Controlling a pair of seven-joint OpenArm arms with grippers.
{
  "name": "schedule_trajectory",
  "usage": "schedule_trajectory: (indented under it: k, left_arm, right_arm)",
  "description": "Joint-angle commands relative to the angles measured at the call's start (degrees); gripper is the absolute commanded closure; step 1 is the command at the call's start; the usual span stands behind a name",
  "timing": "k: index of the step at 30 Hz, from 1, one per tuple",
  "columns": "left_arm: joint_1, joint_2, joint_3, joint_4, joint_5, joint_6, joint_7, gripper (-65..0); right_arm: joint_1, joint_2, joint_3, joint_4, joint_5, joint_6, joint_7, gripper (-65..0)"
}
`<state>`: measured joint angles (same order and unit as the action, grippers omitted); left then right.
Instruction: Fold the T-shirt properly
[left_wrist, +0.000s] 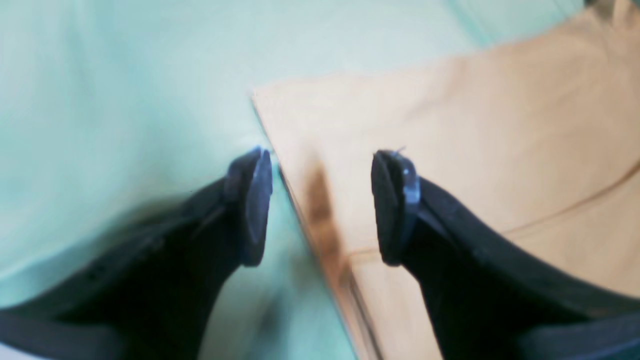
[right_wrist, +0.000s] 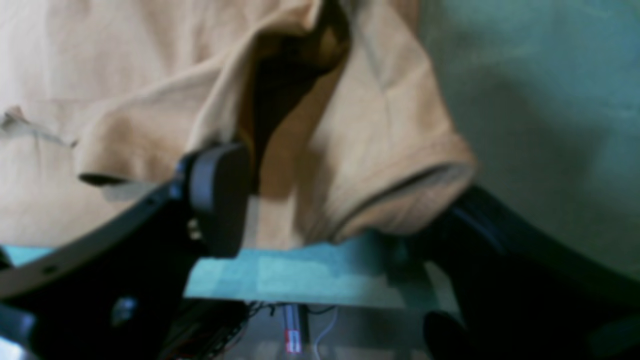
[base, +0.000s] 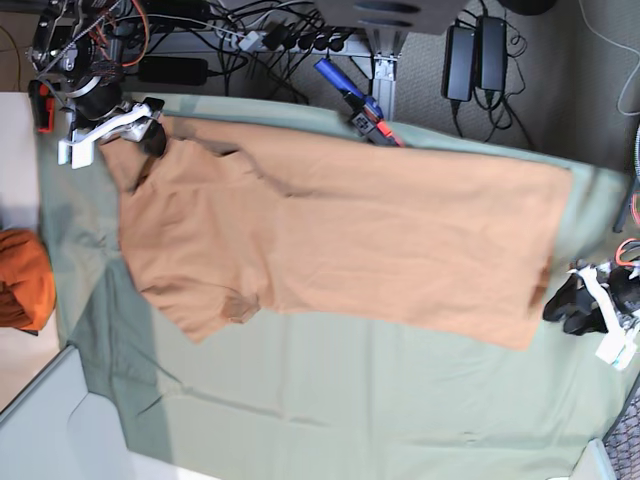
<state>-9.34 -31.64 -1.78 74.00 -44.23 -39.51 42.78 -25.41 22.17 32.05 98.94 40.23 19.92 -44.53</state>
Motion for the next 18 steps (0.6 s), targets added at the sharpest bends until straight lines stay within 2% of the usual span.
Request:
schedule_trajectory:
  k: [1,6,11,14,18]
  left_arm:
    - [-3.54,-0.17,0.98,-2.32,-0.68,-0.49,-1.44,-35.2]
    - [-13.16,4.39,4.02,-18.95,3.23,-0.49,-3.98,-35.2]
    - [-16.46,6.21,4.02,-26.99,8.31,-0.49,-7.67,-35.2]
    - [-16.37,6.43,4.02,-27.12,6.32,-0.49,-6.03,-35.2]
    - [-16.33,7.52,4.02,-26.40,-0.87,-0.49,0.50,-35.2]
  right_arm:
    - [-0.02,0.92,0.57,0.92,0.48,4.96,1.03,-44.3]
    - [-0.04,0.94,0.57,0.92,0.46,4.96,0.98,-44.3]
    - [-0.02,0.96,0.57,0.92,0.50,4.96,0.96,-44.3]
    - [0.00,0.94,0.57,0.92,0.74,4.96,1.01,-44.3]
    - [-0.02,0.92,0.57,0.92,0.72,4.96,1.01,-44.3]
